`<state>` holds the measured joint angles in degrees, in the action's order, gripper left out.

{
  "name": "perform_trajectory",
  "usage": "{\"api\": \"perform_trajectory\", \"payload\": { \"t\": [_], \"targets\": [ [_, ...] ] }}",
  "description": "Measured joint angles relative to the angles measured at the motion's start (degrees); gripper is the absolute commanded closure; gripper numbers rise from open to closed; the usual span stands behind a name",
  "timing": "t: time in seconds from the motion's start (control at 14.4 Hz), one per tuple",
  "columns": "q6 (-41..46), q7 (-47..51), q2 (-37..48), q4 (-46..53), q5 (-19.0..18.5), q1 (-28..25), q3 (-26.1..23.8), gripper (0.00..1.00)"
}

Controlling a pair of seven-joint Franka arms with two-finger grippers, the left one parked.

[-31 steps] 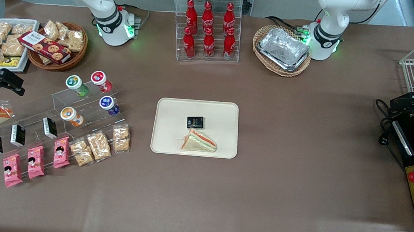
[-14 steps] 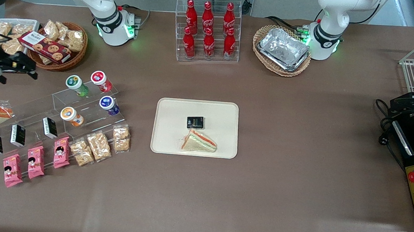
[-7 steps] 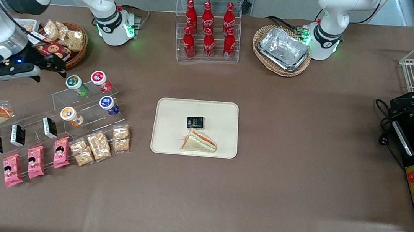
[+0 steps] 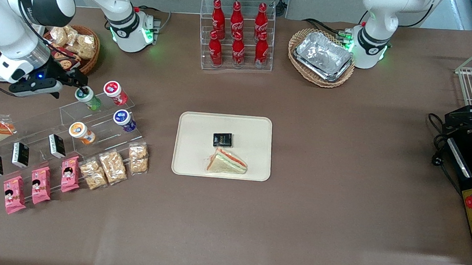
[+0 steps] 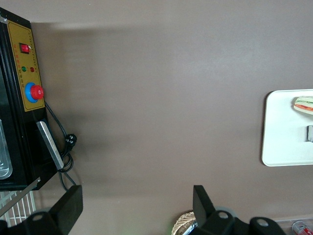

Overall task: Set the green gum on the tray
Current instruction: 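Move the right gripper down onto the green-labelled bottle and close it, then lift the green-labelled bottle with the right gripper off the stand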

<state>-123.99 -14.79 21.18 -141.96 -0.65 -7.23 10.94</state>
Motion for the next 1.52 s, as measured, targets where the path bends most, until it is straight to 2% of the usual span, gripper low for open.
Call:
{"api": "perform_trajectory", "payload": {
  "t": [0.83, 0.9, 0.97, 1.11, 1.18, 1.52],
  "targets": [
    [-8.8, 0.0, 0.0, -7.8, 0.0, 0.0, -0.1, 0.00],
    [-8.9, 0.0, 0.0, -8.1, 0.0, 0.0, -0.1, 0.07],
    [-9.1, 0.0, 0.0, -8.3, 0.0, 0.0, -0.2, 0.28],
    [-9.1, 0.0, 0.0, -8.4, 0.0, 0.0, -0.2, 0.62],
    [-9.1, 0.0, 0.0, -8.4, 0.0, 0.0, -0.2, 0.71],
    [-9.1, 0.0, 0.1, -8.4, 0.0, 0.0, -0.2, 0.74]
  ]
}}
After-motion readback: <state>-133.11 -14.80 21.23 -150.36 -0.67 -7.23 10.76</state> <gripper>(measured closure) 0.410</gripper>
